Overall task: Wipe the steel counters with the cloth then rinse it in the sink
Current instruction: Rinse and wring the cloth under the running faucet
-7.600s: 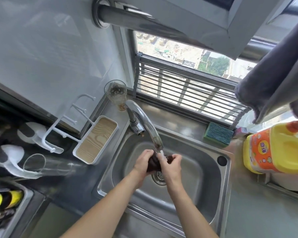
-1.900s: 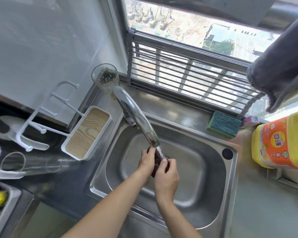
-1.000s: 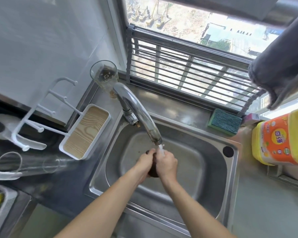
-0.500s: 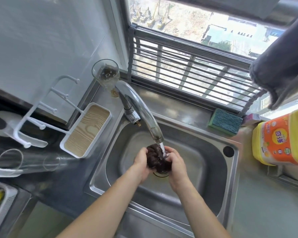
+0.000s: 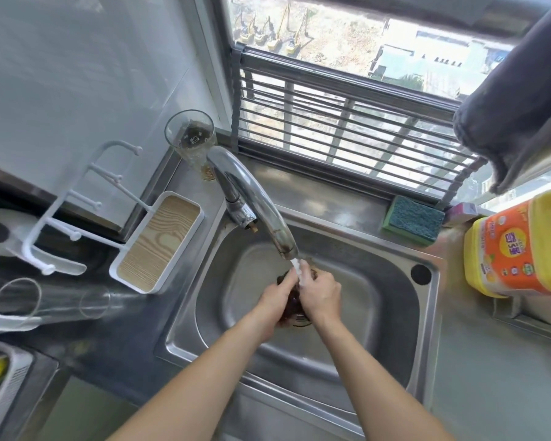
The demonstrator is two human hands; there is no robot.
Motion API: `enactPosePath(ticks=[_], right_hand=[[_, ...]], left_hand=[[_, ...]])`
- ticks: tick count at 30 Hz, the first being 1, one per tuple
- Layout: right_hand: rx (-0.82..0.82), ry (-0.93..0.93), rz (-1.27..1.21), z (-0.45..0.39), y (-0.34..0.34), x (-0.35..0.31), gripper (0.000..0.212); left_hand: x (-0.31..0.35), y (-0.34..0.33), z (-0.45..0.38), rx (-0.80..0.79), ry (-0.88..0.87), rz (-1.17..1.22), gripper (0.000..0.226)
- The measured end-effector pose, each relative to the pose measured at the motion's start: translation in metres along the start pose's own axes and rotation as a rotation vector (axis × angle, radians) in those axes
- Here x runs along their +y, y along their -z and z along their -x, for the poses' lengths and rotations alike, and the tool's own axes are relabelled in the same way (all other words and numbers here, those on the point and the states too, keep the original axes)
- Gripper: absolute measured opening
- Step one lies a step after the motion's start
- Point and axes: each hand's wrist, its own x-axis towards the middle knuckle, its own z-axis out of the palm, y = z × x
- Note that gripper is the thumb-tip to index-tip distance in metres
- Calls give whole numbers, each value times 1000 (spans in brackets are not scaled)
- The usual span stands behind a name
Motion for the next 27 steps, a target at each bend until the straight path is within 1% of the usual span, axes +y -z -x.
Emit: enactPosePath(ticks=[2,3,4,5,6,7,8,9,10,12,13,14,16,18,19,20,21,22,23,25,27], right_hand=[[-102,-108,-16,-11,1,7,64],[-120,-174,-47,-14,3,10,67],[-116,-235,-115,-19,3,17,68],[-78,-301,-236,-21,4,22,67],[-28,-371,-358,-19,6,23,60],[21,-428,-484,-11,9,17,49],[49,-462,-601,-8,9,15,38],[64,-489,-720,-4,10,12,30],[44,-523,-824,-1,11,10,30],[-67,-583,-958,0,8,12,37],[-143,-583,-990,2,7,12,39],[-209,-567,-1014,2,5,15,39],[-299,-513,-1015,5,3,17,36],[-293,-461,-972,6,0,20,38],[-250,-434,-911,6,-1,20,40],[-221,-403,-823,4,-2,22,43],[-214,-365,-696,4,-1,22,53],[-234,-319,-551,5,0,23,64],[-254,-269,-425,6,0,23,70],[-285,-184,-284,1,-1,29,64],[-248,-159,-275,-5,-3,34,58]], left_hand=[[-4,5,-3,-1,-46,-94,42],[-7,8,-7,7,-97,-158,38],[-9,11,-11,43,-159,-245,33],[-13,13,-15,92,-213,-310,27],[-15,14,-16,117,-246,-303,23],[-13,13,-11,106,-247,-206,23],[-11,10,-7,71,-224,-84,28],[-10,9,-5,44,-168,34,34],[-9,8,-4,19,-104,154,38],[-8,11,-2,-21,48,329,33],[-7,14,-1,-31,109,363,32],[-7,18,-1,-45,153,371,37],[-9,21,-7,-70,191,325,42],[-11,19,-12,-23,155,337,35],[-13,18,-14,29,122,327,35],[-14,19,-18,99,81,301,37],[-15,21,-22,155,33,241,38],[-16,23,-24,176,-8,187,37],[-15,23,-22,159,-32,149,36],[-13,22,-19,94,-46,182,37],[-11,21,-20,120,-47,232,42]])
